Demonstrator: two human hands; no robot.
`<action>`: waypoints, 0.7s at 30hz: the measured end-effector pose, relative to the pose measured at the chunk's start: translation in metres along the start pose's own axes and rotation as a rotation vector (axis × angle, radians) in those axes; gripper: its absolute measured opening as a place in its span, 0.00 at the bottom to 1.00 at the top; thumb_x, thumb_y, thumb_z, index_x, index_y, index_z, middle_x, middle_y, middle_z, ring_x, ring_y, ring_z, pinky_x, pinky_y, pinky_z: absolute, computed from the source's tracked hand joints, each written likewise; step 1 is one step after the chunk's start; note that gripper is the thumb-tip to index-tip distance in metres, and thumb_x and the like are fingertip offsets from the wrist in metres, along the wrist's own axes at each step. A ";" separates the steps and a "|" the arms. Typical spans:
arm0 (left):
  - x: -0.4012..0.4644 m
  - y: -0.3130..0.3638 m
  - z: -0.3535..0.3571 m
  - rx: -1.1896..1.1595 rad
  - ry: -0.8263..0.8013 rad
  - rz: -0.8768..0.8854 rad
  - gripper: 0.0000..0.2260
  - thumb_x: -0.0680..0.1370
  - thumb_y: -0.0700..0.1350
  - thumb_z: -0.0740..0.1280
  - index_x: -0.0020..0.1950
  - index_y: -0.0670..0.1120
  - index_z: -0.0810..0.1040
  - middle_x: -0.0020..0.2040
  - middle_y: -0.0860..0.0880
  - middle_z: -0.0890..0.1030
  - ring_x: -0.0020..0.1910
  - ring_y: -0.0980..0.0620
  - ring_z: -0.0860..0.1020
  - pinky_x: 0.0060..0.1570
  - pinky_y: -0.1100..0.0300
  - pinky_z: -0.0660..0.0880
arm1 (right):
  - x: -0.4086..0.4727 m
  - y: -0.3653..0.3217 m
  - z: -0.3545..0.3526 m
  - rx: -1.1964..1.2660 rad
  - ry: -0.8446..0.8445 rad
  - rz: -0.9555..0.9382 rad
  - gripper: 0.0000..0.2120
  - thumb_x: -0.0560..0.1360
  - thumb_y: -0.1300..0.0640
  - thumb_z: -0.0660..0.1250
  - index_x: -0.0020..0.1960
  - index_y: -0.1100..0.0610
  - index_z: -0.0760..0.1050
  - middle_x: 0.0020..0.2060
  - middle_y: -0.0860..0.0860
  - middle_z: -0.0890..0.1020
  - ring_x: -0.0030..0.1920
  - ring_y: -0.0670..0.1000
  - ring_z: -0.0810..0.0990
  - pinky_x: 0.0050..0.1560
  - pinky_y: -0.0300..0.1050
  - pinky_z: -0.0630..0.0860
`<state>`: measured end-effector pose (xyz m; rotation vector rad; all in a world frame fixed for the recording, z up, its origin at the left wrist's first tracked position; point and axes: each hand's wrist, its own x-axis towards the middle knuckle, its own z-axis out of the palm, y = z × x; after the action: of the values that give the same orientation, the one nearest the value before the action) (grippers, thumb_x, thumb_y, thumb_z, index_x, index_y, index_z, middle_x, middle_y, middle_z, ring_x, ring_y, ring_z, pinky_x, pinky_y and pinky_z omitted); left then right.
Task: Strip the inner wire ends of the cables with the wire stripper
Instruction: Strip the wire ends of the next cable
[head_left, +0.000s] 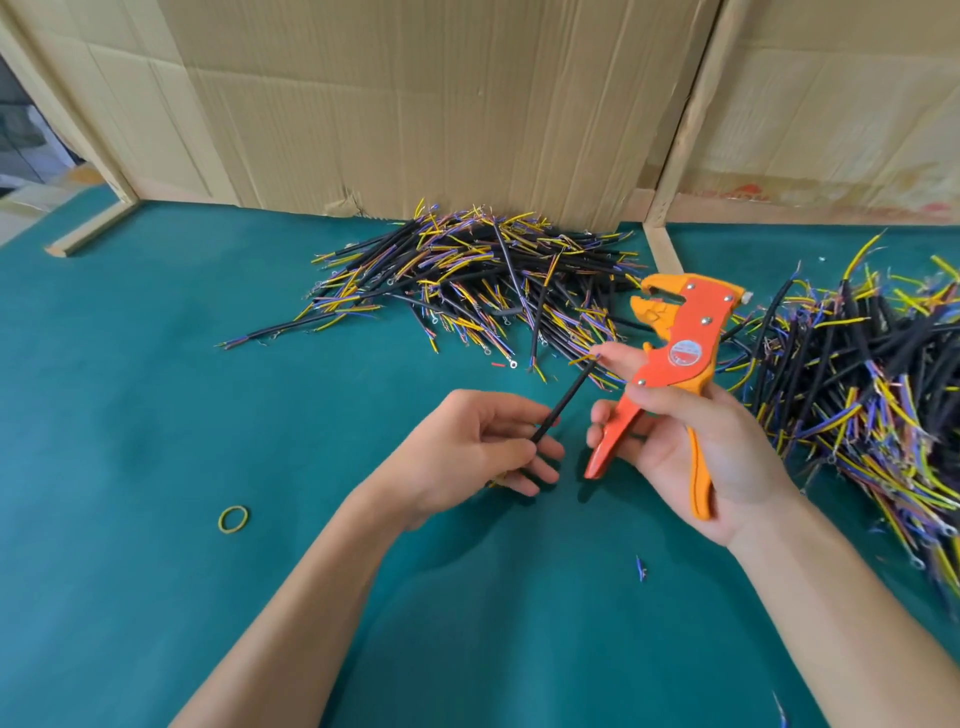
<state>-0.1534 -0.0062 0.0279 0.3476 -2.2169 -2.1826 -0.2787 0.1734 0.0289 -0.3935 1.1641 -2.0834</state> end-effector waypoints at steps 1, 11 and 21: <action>-0.001 0.000 -0.003 -0.001 -0.021 -0.014 0.13 0.80 0.27 0.62 0.62 0.37 0.78 0.49 0.40 0.85 0.43 0.46 0.85 0.44 0.58 0.83 | 0.001 -0.002 -0.002 0.017 0.002 -0.015 0.26 0.69 0.64 0.70 0.67 0.67 0.76 0.61 0.60 0.81 0.40 0.58 0.80 0.42 0.54 0.80; 0.000 -0.002 -0.010 0.136 0.042 -0.077 0.02 0.77 0.34 0.71 0.46 0.35 0.82 0.36 0.41 0.85 0.34 0.46 0.85 0.33 0.61 0.81 | 0.002 -0.007 -0.012 0.083 0.005 -0.030 0.30 0.67 0.60 0.73 0.68 0.64 0.77 0.65 0.56 0.81 0.42 0.56 0.80 0.44 0.52 0.80; 0.002 -0.003 -0.015 0.218 0.186 -0.024 0.03 0.76 0.35 0.73 0.43 0.37 0.82 0.35 0.42 0.85 0.33 0.47 0.84 0.31 0.62 0.79 | 0.001 -0.011 -0.017 0.081 0.027 -0.038 0.27 0.71 0.61 0.68 0.70 0.65 0.75 0.70 0.61 0.76 0.44 0.56 0.81 0.45 0.51 0.80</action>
<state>-0.1522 -0.0209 0.0246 0.5584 -2.3584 -1.8354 -0.2933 0.1866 0.0287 -0.3526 1.0915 -2.1670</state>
